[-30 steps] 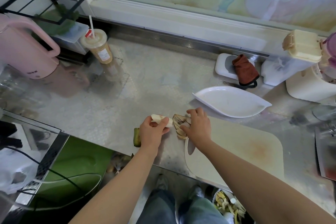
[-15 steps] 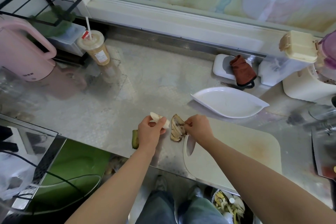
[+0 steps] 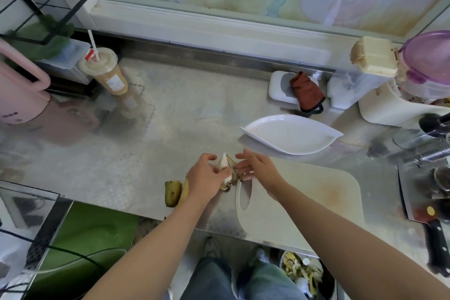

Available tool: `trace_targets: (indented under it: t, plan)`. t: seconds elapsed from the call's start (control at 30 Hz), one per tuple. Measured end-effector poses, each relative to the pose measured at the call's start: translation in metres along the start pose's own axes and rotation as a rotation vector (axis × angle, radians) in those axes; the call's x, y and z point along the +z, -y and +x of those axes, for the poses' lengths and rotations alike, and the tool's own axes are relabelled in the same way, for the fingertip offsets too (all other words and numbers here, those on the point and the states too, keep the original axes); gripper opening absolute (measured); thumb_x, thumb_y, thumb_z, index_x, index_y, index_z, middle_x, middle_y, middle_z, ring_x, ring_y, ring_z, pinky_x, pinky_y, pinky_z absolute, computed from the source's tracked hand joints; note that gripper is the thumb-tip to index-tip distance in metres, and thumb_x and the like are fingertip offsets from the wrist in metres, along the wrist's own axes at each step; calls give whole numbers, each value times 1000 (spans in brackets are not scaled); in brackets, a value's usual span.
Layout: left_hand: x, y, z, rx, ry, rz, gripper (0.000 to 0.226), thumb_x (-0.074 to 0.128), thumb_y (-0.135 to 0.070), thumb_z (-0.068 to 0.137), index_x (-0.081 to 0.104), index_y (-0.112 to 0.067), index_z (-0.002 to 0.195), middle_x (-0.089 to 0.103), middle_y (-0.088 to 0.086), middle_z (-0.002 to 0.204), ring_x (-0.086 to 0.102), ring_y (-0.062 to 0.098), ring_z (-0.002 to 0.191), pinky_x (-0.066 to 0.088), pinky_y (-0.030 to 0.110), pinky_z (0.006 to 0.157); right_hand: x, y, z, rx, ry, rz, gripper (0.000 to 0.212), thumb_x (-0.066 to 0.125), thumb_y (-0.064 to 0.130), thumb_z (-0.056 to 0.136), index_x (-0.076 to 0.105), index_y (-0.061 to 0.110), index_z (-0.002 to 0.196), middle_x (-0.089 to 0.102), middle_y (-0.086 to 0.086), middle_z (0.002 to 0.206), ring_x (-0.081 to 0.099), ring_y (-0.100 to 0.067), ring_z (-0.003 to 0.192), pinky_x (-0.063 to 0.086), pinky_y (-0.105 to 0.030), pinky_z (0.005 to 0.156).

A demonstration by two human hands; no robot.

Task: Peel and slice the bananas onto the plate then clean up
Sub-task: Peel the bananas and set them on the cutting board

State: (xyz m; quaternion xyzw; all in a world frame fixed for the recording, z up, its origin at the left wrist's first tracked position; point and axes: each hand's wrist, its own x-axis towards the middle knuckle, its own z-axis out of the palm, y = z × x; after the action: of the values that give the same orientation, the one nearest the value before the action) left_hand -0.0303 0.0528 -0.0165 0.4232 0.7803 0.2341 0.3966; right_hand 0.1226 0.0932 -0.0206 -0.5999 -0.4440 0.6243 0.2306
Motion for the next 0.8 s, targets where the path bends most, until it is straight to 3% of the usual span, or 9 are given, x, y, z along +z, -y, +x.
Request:
trace_targets:
  t: [0.07,0.17,0.27,0.37,0.47,0.53,0.6,0.7,0.8]
  plan:
    - [7,-9,-7,81,60,64,53,79,-38,76,50,-24,118,65,-6,86,61,12,79,44,22,67,-8,3,-6,72,137,120,35,55,34,95,65,4,109,70,-9,91,68,-21,82,58,-34,77]
    - [19,-19,-16,169,102,145,64,76,-40,78,43,-22,130,66,-2,102,60,15,90,44,24,74,-19,-4,-13,82,230,74,35,68,23,87,62,-9,101,71,-17,97,71,-22,86,56,-27,74]
    - [30,-25,-23,209,194,98,69,79,-38,76,40,-23,131,63,-7,98,61,11,88,49,26,80,-32,-11,-19,98,150,87,24,66,20,89,63,-4,91,71,-12,87,69,-11,71,51,-17,61]
    - [40,-23,-28,186,264,56,62,79,-37,76,43,-27,126,62,-8,98,62,10,89,52,31,86,-47,-20,-22,127,34,119,25,56,20,95,64,-2,105,69,-12,92,66,-15,75,52,-21,60]
    - [43,-14,-30,214,245,121,41,71,-30,84,55,-22,120,62,-8,104,60,11,93,50,29,86,-61,-33,-24,114,-163,-159,29,46,19,95,63,-3,93,67,-16,91,62,-30,82,51,-37,72]
    - [43,-10,-34,252,220,172,28,65,-25,88,59,-22,116,62,-8,107,60,10,93,48,25,83,-69,-39,-27,88,-217,-421,28,43,19,94,55,1,75,61,-17,83,56,-31,79,45,-35,71]
    - [42,-6,-38,274,176,206,21,62,-22,90,62,-22,111,63,-8,105,59,9,90,49,26,81,-73,-44,-31,51,-238,-640,18,44,17,93,58,6,88,54,-19,96,55,-32,89,40,-33,77]
    - [37,0,-43,281,97,214,15,61,-19,91,65,-24,105,62,-7,100,59,10,86,52,30,81,-77,-54,-31,-9,-248,-802,41,47,18,95,43,6,134,46,-17,130,50,-34,117,36,-35,97]
    - [26,12,-46,303,-34,242,12,62,-19,90,65,-26,99,57,-5,101,56,11,84,50,27,75,-79,-62,-29,-79,-297,-827,45,52,21,95,40,8,137,50,-15,127,51,-33,116,37,-37,95]
